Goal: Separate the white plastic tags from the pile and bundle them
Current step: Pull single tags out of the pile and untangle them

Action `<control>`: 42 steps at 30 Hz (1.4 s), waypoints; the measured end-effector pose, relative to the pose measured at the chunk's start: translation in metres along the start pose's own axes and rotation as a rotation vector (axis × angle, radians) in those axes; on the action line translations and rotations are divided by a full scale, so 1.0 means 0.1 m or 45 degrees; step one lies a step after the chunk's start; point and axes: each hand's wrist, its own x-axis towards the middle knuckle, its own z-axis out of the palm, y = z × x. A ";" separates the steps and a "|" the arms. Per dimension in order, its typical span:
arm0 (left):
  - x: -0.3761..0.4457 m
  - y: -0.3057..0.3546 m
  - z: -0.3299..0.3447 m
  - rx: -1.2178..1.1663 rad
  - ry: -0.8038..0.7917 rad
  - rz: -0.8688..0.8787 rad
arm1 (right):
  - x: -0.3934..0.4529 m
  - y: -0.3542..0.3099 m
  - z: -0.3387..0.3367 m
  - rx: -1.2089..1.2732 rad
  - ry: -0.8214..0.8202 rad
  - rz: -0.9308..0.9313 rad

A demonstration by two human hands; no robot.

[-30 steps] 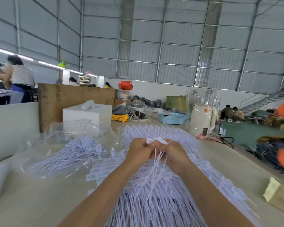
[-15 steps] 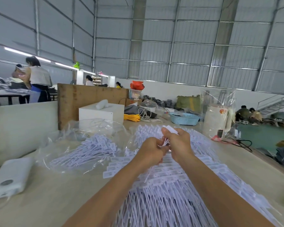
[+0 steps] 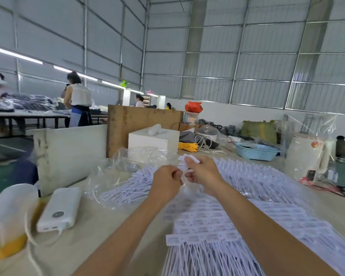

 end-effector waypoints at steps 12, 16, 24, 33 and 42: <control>0.56 -1.10 -0.51 0.511 0.107 -0.409 | 0.50 0.36 0.54 -1.111 -0.426 -0.169; 0.70 -1.22 -0.34 0.755 -0.077 -0.414 | 0.58 0.45 0.55 -1.331 -0.557 -0.200; 0.70 -1.28 -0.09 1.323 -0.184 -0.324 | 0.60 0.58 0.55 -1.504 -0.649 -0.231; 0.59 -1.29 -0.02 1.474 -0.299 -0.232 | 0.59 0.59 0.45 -1.459 -0.612 -0.197; 0.47 -0.49 0.10 1.271 -0.017 0.159 | 0.36 0.27 -0.63 -1.202 -0.250 -0.182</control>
